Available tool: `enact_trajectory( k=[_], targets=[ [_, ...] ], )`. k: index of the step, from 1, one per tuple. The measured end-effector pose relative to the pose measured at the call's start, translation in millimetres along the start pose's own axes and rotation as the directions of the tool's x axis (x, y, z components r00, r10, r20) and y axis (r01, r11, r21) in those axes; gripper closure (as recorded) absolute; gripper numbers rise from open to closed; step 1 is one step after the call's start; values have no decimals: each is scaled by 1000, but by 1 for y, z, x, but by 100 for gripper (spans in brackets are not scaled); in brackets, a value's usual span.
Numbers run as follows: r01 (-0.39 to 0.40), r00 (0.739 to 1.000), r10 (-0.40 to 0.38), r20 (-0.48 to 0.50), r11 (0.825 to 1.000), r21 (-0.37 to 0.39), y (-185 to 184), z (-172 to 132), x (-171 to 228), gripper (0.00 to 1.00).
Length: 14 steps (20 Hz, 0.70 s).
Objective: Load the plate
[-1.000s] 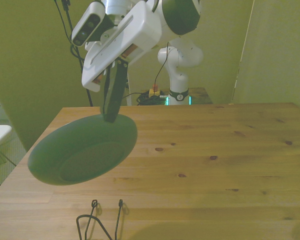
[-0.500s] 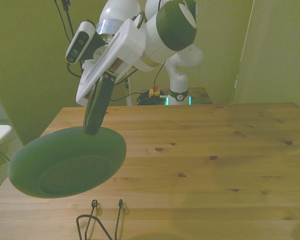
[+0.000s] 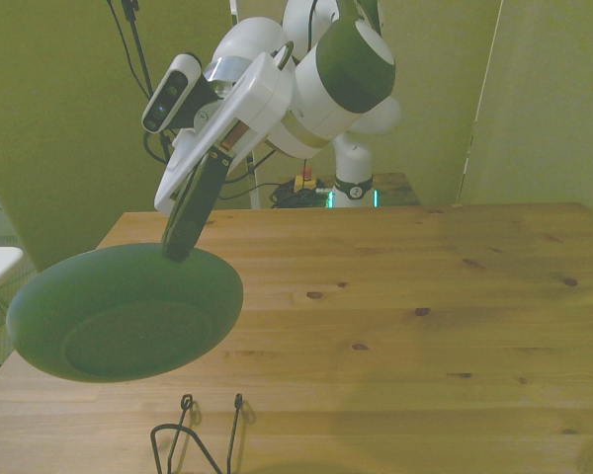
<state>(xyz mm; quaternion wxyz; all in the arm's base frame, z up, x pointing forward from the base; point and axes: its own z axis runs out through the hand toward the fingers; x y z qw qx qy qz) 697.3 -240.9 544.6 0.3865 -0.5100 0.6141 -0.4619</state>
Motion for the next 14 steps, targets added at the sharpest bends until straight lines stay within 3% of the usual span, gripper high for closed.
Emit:
enact_trajectory(
  k=[6,10,14],
  targets=[
    [6,1000,-7,-6,1000,-22,8,-6,5,100],
    [-23,1000,23,7,1000,21,1,-11,0,100],
    [-30,1000,30,0,999,36,19,-4,6,100]
  ],
)
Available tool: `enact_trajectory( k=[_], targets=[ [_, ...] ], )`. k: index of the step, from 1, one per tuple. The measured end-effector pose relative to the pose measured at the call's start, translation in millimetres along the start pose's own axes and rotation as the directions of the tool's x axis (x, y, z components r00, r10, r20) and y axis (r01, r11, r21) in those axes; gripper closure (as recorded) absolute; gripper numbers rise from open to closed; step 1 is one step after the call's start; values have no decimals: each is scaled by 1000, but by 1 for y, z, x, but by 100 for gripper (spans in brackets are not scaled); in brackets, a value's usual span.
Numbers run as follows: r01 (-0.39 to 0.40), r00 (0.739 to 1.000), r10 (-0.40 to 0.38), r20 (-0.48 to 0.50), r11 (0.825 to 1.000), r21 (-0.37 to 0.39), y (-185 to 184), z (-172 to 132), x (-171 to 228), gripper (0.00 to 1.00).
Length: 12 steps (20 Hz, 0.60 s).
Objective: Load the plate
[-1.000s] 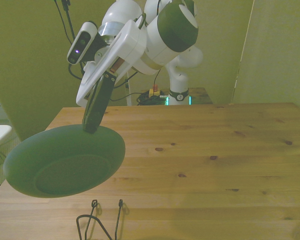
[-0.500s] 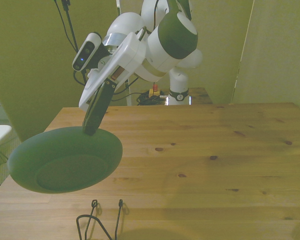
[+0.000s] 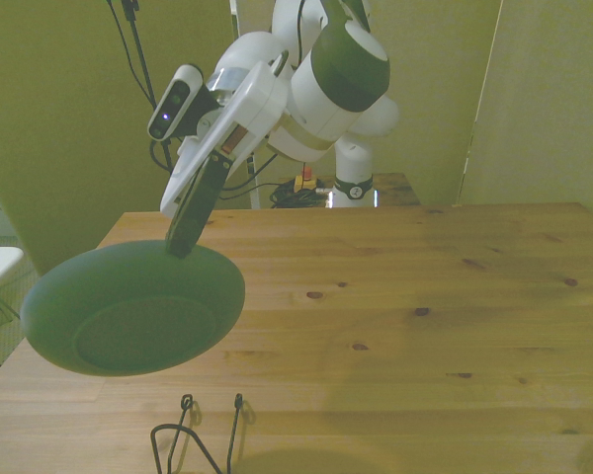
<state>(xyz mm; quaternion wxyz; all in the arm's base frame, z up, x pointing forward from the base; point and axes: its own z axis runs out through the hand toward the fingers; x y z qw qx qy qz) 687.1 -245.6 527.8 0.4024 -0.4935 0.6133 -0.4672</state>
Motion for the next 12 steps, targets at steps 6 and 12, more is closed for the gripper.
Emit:
enact_trajectory(
  k=[6,12],
  targets=[
    [5,1000,-6,14,1000,26,25,8,9,100],
    [21,1000,-21,19,999,40,51,-1,17,100]
  ],
)
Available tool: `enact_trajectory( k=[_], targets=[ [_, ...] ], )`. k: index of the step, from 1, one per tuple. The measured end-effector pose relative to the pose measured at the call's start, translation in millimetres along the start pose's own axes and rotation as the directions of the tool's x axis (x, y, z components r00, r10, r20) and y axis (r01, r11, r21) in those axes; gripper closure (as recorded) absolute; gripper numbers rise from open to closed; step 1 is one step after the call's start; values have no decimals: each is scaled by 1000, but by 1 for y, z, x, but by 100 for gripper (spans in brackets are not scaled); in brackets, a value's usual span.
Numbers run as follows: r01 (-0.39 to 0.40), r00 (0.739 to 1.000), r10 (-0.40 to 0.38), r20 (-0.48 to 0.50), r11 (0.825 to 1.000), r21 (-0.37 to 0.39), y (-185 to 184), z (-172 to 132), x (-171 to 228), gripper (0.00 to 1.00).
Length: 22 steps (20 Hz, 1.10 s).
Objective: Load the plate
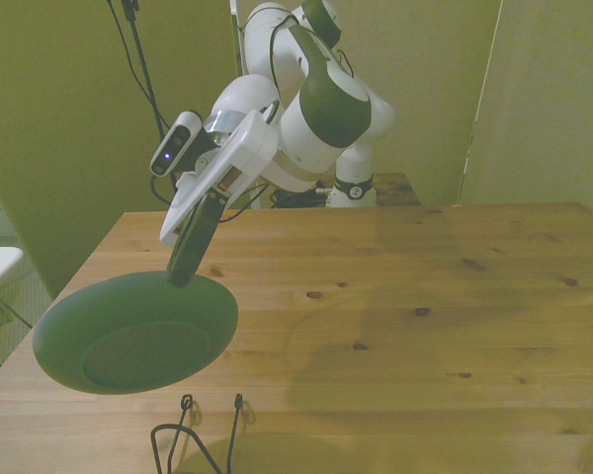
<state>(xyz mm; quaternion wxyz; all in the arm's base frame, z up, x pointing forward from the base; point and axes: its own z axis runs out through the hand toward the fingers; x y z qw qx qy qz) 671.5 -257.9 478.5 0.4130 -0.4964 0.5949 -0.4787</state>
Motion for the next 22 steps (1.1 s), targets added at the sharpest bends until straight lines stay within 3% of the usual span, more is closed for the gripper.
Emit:
enact_trajectory(
  k=[22],
  targets=[
    [42,999,-41,-25,999,11,54,31,-34,100]
  ],
)
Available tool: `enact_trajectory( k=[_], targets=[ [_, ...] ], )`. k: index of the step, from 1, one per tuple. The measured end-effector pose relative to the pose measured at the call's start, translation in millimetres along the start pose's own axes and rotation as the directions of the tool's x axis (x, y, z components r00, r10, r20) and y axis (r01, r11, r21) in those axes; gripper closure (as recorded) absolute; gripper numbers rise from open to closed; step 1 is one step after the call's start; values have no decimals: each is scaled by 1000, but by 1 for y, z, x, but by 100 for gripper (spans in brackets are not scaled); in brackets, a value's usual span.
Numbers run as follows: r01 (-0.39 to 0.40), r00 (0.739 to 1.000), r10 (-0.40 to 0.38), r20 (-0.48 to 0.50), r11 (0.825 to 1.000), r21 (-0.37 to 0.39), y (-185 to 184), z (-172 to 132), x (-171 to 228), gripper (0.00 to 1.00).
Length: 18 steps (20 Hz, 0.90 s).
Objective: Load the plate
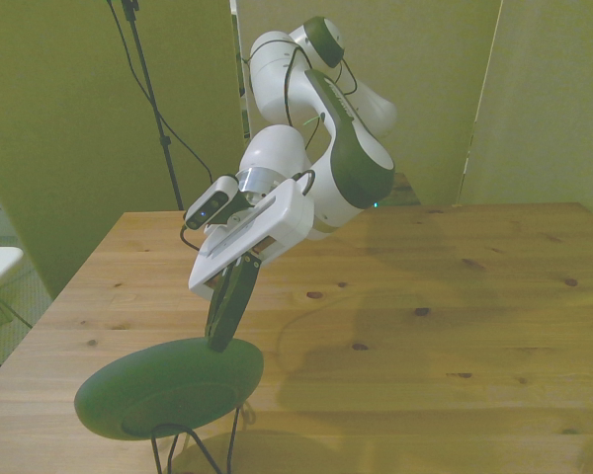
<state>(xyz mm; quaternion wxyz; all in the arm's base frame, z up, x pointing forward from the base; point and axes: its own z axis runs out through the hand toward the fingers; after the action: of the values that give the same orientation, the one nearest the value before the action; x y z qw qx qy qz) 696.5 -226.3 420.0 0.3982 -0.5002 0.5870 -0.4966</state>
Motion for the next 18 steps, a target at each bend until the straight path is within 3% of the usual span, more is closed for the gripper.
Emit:
enact_trajectory(
  k=[15,16,18],
  targets=[
    [-2,1000,2,-16,1000,-7,13,10,7,100],
    [0,1000,0,-17,1000,-9,14,9,8,0],
    [0,1000,0,-18,1000,-10,14,9,9,0]
  ],
)
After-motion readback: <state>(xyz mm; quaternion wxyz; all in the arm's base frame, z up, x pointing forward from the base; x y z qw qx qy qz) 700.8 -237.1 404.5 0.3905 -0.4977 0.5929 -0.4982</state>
